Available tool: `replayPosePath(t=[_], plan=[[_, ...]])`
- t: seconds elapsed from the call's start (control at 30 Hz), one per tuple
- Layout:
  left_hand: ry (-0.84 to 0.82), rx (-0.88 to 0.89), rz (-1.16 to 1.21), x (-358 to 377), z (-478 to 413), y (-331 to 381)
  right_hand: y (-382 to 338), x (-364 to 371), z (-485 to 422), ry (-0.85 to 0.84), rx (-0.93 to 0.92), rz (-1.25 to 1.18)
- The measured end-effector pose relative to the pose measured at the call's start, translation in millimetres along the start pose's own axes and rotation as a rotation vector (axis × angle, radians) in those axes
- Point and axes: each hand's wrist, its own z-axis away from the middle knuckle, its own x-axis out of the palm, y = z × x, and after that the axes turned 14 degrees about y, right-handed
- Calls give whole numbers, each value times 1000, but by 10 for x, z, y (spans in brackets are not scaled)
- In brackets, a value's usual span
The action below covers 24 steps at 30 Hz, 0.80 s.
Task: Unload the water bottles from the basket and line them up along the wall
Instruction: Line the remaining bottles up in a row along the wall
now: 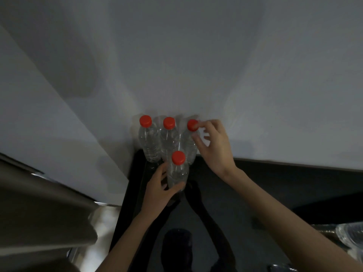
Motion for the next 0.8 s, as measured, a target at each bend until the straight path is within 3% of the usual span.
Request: replayPosePath(t=[0.13, 0.2, 0.33, 0.6, 0.8], plan=[[130, -333, 171, -55, 112, -177, -210, -72, 145, -421, -123, 21], [105, -514, 277, -51, 147, -188, -244, -47, 183, -512, -190, 79], [93, -685, 444, -32, 120, -133, -229, -21, 253, -503, -174, 70], [-90, -807, 490, 209, 124, -24, -83, -258, 234, -464, -19, 109], [-142, -832, 609, 697, -13, 75, 156, -434, 88, -323, 52, 123]])
